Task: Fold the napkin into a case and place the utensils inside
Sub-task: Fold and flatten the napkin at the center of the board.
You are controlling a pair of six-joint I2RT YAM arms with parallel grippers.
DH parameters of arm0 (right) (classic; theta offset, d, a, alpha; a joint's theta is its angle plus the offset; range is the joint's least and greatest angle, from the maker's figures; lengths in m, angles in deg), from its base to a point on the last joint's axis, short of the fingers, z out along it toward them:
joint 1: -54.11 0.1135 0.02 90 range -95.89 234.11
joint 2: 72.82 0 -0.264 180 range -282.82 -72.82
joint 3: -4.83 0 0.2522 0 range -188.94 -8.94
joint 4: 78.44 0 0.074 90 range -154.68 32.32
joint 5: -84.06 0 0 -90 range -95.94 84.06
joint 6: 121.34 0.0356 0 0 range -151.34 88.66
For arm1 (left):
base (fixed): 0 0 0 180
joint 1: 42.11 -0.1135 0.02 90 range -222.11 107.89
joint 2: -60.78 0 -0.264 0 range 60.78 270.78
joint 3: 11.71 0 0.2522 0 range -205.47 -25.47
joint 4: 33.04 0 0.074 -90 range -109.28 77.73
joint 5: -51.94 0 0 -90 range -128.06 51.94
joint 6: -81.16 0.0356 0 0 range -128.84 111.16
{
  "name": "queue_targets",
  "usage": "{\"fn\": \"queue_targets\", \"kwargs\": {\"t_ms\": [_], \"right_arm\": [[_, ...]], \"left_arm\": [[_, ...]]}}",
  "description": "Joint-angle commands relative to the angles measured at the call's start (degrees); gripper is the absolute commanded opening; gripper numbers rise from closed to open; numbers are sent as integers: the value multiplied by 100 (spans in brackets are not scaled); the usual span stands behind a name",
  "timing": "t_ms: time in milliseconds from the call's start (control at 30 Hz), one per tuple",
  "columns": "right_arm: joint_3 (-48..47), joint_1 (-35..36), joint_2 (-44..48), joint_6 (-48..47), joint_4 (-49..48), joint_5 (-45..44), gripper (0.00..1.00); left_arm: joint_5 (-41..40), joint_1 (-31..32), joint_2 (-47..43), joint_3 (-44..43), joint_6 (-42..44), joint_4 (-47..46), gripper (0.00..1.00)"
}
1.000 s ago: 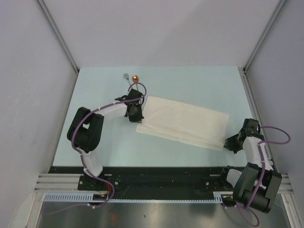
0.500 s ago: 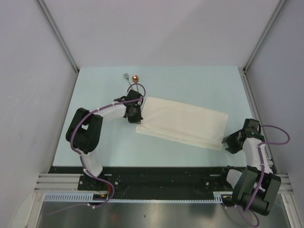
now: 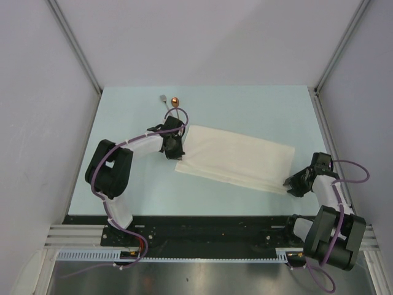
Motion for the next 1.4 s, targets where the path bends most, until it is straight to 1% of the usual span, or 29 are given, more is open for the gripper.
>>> {"fn": "queue_targets", "kwargs": {"t_ms": [0, 33, 67, 100, 167, 233, 267, 467, 733, 1100, 1367], "right_arm": [[-143, 39, -124, -77, -253, 58, 33], [-170, 30, -116, -85, -236, 75, 29], [-196, 30, -89, -85, -166, 67, 18], [-266, 48, -54, -85, -113, 67, 14], [-372, 65, 51, -112, 88, 14, 7], [-556, 65, 113, -156, 256, -30, 4], [-627, 83, 174, -191, 422, -56, 1], [-821, 127, 218, -270, 819, -39, 0], [-794, 153, 17, -332, 758, -4, 0], [-768, 223, -282, -384, 599, -3, 0], [-768, 206, -186, -411, 749, -135, 0]], "left_arm": [[-6, -58, -300, -5, 120, -67, 0], [-6, -58, -300, 4, 111, -67, 0], [-15, -58, -309, -5, 120, -67, 0], [-32, -58, -335, 4, 120, -58, 0], [-67, -58, -361, -31, 146, -23, 0], [-85, -58, -423, -57, 173, 12, 0], [-102, -49, -449, -92, 182, 47, 0], [-120, -58, -625, -93, 208, 232, 0], [-261, -58, -687, 118, 287, 320, 0], [-243, -49, -660, 259, 305, 303, 0], [-252, -58, -924, 408, 349, 364, 0]]}}
